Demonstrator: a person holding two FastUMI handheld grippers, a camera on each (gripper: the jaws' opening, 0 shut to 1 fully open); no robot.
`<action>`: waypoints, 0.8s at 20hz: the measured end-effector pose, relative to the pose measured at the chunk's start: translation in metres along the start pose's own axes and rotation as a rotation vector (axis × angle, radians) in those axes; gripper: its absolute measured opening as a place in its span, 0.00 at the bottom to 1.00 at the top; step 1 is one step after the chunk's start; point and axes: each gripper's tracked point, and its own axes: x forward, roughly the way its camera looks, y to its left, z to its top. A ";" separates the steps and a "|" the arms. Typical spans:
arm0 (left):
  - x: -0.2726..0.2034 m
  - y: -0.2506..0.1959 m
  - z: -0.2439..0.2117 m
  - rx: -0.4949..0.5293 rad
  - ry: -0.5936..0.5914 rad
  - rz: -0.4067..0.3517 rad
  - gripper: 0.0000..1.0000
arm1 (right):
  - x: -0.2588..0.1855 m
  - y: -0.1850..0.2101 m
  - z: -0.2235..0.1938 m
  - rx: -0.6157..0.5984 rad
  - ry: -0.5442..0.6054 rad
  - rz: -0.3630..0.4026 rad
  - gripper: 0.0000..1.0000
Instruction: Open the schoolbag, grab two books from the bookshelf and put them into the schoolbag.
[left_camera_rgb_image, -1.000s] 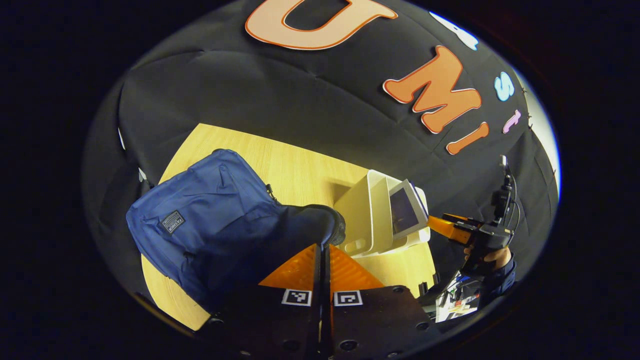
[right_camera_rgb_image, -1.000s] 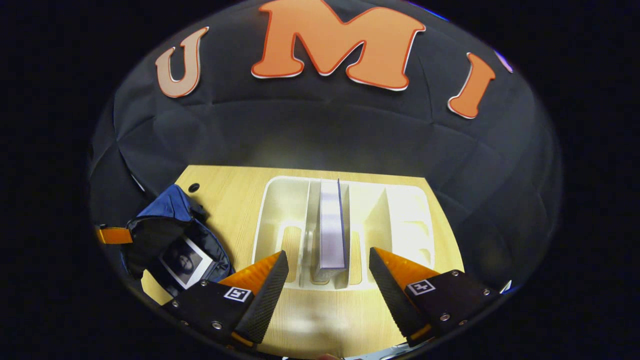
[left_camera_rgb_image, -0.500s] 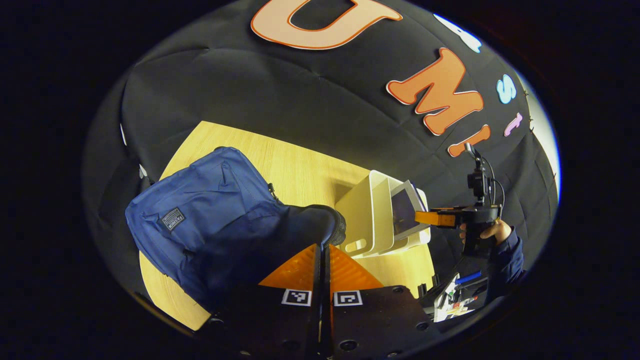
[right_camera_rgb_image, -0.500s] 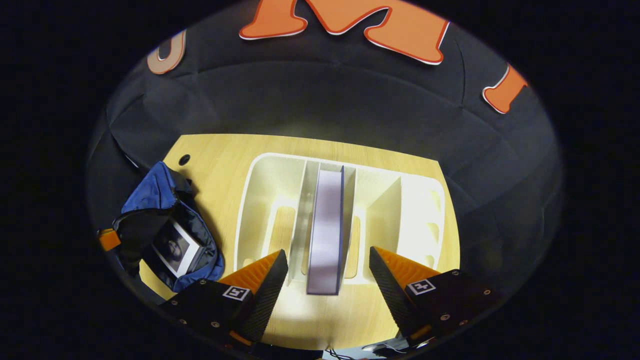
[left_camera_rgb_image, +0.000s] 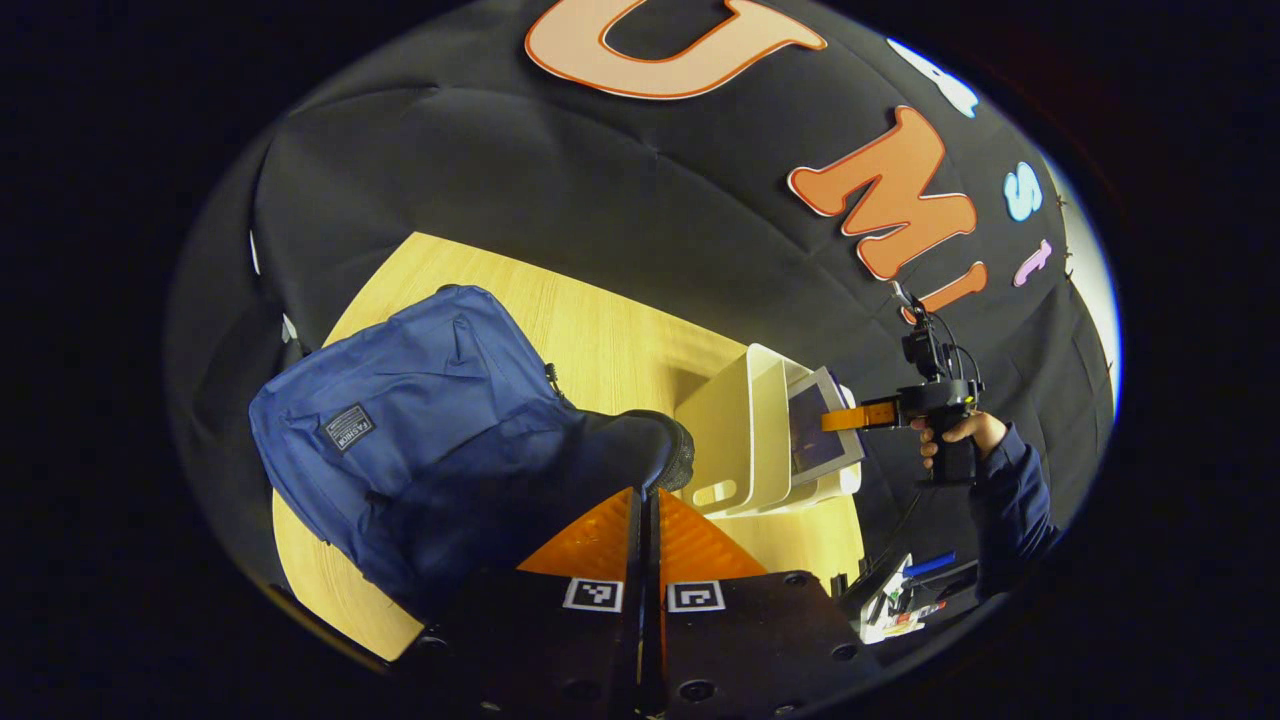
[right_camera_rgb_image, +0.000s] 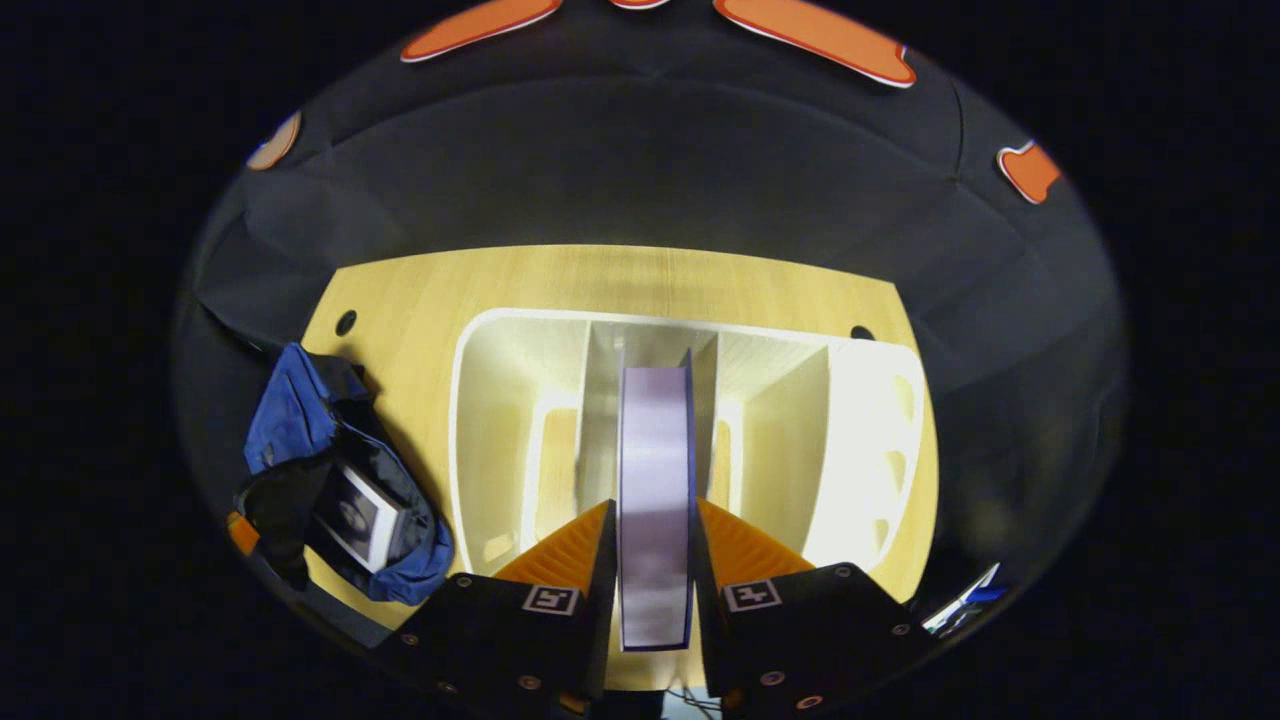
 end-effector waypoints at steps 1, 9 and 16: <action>-0.001 0.001 0.000 -0.001 0.000 0.001 0.02 | 0.002 -0.001 0.002 0.005 -0.001 0.003 0.33; 0.002 0.002 -0.003 -0.018 0.000 -0.003 0.02 | -0.013 -0.007 0.003 0.001 -0.016 0.053 0.23; 0.004 0.000 -0.002 -0.012 -0.003 0.001 0.02 | -0.076 -0.025 0.009 0.005 -0.106 0.105 0.22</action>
